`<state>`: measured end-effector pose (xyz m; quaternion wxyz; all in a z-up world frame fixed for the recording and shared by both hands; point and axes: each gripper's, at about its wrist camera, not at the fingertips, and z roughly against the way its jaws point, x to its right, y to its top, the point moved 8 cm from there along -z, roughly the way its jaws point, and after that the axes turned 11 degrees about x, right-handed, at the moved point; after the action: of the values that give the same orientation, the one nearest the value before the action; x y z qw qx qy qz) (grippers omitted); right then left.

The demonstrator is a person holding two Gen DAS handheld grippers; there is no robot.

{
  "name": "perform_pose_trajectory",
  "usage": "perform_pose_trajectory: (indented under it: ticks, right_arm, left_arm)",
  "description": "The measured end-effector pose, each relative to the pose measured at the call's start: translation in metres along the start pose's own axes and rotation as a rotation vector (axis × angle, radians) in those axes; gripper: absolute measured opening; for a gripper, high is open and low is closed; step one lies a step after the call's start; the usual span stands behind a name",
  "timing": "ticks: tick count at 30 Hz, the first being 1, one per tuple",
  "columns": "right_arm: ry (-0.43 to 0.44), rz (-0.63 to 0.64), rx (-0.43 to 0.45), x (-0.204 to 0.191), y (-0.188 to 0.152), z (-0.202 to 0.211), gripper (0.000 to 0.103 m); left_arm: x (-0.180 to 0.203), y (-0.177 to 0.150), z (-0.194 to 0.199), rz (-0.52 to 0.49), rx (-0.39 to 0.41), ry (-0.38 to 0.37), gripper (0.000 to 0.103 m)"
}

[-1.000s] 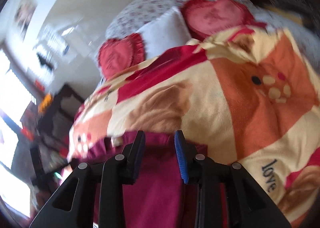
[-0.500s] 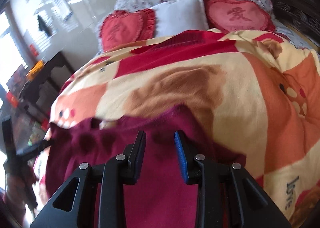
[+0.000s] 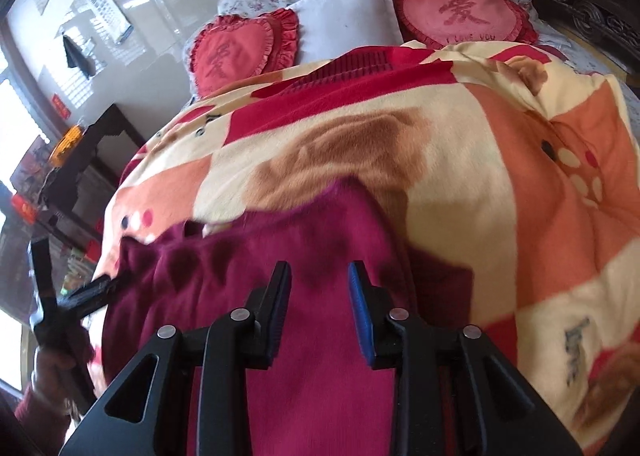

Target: Fold small clothes

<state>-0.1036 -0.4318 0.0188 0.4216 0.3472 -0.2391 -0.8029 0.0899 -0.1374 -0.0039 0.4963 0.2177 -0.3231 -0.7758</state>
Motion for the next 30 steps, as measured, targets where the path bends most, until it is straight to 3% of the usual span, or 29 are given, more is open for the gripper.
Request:
perform_pose_trajectory:
  ticks: [5,12,17,24,30]
  right_arm:
    - [-0.027,0.039,-0.058,0.003,-0.032,0.025,0.014]
    - [-0.033,0.027,-0.075,0.010,-0.056,0.045,0.014]
    - [-0.127,0.029,-0.157,0.032,-0.080,0.030,0.015]
    - [-0.038,0.009,-0.100,0.020,-0.082,0.069,0.018]
    - [-0.012,0.034,-0.155,0.012,-0.109,0.063,0.023]
  left_arm:
    - [0.004,-0.002,0.026,-0.023,0.019,-0.010,0.081]
    - [0.004,-0.011,0.052,-0.054,0.031,-0.010,0.081]
    - [0.005,-0.022,0.065,-0.073,0.017,-0.022,0.081]
    - [-0.010,-0.061,0.090,-0.043,-0.034,-0.093,0.081]
    - [-0.012,-0.102,0.088,-0.025,-0.113,-0.126,0.081]
